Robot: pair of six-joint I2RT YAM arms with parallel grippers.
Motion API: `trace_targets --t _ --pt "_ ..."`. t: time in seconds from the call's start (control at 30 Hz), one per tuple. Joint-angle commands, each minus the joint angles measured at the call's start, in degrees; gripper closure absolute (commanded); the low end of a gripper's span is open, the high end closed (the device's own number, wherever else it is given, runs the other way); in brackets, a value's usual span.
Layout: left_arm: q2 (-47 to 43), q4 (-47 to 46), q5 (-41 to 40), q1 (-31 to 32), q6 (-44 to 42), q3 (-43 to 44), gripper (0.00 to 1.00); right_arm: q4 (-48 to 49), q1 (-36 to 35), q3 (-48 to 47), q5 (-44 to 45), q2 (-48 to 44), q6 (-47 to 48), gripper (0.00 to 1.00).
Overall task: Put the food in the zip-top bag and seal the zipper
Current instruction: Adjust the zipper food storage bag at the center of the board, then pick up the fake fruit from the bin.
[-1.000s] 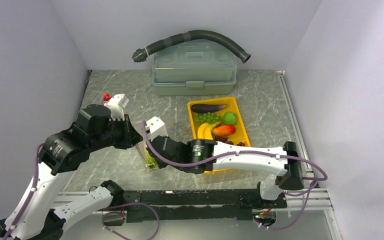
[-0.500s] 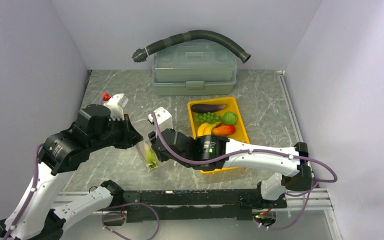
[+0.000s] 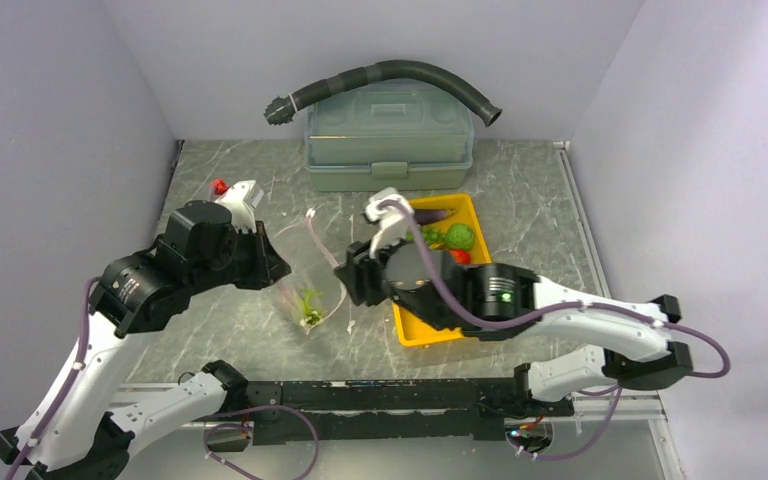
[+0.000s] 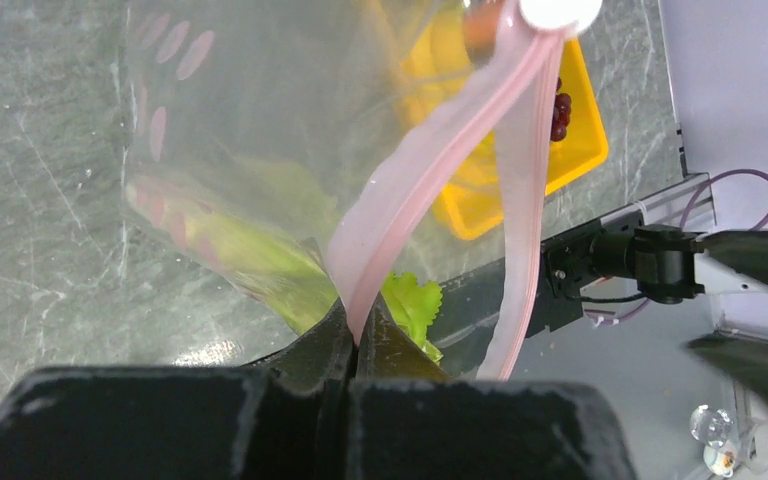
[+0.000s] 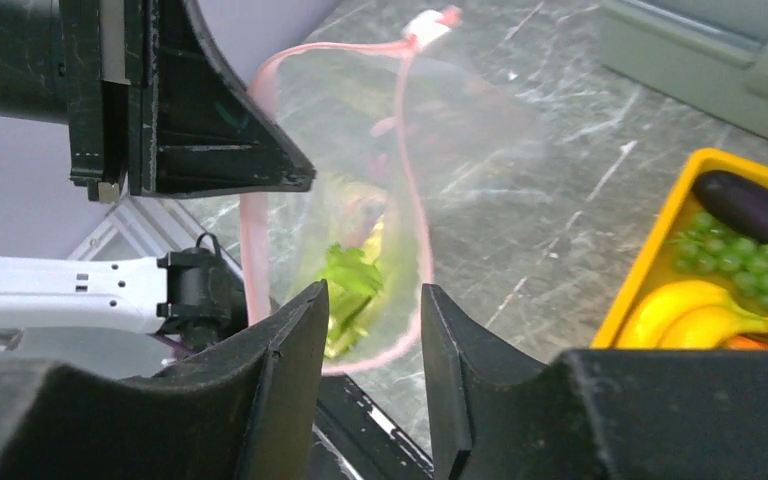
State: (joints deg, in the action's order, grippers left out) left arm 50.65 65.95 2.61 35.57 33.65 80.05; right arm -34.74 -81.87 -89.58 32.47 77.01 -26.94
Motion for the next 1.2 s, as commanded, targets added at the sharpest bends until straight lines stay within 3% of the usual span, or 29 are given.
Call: trace_targets --t 0.0,0.3,0.6,0.87,1.17 --pt "1.2 -1.9 -3.4 0.1 -1.1 2.5 1.0 -1.9 1.3 4.1 6.2 -8.0 0.4 0.56" --pt "6.3 4.7 -12.4 0.1 -5.5 10.7 1.0 -6.0 10.1 14.9 7.0 -17.9 -1.8 0.5" --pt "11.2 7.8 -22.5 0.1 -9.2 16.7 1.0 -4.6 18.1 22.2 3.0 -18.8 -0.7 0.46" --pt "12.5 4.4 -28.8 0.1 -11.5 11.3 1.0 0.2 27.5 28.4 -4.8 -16.5 1.4 0.35" --pt "12.5 0.5 -26.1 0.1 -11.0 4.7 1.0 5.9 35.7 32.3 -12.5 -10.9 2.0 0.28"
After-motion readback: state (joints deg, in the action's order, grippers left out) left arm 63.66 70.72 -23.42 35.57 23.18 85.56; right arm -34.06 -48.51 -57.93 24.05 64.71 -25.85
